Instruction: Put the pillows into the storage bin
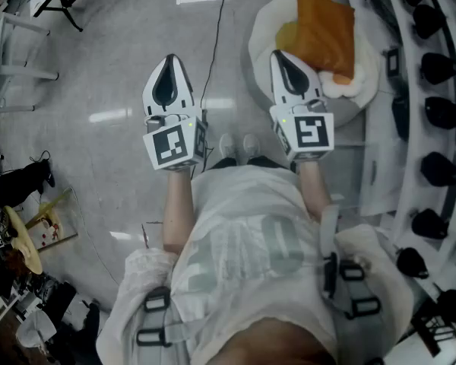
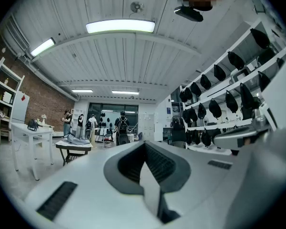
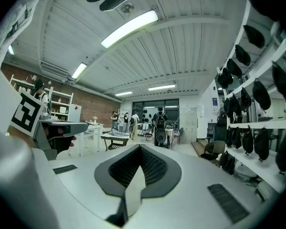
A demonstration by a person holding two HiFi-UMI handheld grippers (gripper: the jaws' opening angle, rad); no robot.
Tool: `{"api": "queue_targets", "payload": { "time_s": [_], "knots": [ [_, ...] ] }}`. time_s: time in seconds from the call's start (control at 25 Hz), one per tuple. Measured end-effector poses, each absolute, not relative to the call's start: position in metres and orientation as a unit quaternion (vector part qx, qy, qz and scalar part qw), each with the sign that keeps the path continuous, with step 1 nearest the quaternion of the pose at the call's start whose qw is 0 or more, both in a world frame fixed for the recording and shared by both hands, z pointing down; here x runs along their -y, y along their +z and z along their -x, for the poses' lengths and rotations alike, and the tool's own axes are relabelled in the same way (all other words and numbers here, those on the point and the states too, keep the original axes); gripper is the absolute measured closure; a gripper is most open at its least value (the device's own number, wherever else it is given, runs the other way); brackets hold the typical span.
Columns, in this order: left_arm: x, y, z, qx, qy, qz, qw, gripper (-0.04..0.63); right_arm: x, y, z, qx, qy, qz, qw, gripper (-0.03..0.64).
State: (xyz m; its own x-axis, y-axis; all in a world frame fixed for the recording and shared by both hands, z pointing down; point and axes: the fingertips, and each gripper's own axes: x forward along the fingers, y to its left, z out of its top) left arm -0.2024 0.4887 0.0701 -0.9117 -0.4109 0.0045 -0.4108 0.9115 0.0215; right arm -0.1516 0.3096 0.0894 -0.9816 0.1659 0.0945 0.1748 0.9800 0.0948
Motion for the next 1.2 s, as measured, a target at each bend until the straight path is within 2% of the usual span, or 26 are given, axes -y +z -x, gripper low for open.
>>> {"api": "queue_targets", "payload": {
  "time_s": [0.28, 0.6, 1.2],
  "knots": [
    [-0.502, 0.074, 0.200, 0.977, -0.014, -0.214, 0.005, 0.588, -0.324, 0.098, 0.146, 0.994, -0.031, 0.088, 0.054, 0.609],
    [-0.534, 0.082, 0.199, 0.975, -0.033, -0.220, -0.003, 0.588, -0.343, 0.095, 0.145, 0.996, -0.019, 0.073, 0.037, 0.609],
    [-0.549, 0.109, 0.247, 0.975, -0.038, -0.221, 0.011, 0.588, -0.333, 0.118, 0.183, 0.996, -0.025, 0.057, 0.058, 0.609]
  ]
}}
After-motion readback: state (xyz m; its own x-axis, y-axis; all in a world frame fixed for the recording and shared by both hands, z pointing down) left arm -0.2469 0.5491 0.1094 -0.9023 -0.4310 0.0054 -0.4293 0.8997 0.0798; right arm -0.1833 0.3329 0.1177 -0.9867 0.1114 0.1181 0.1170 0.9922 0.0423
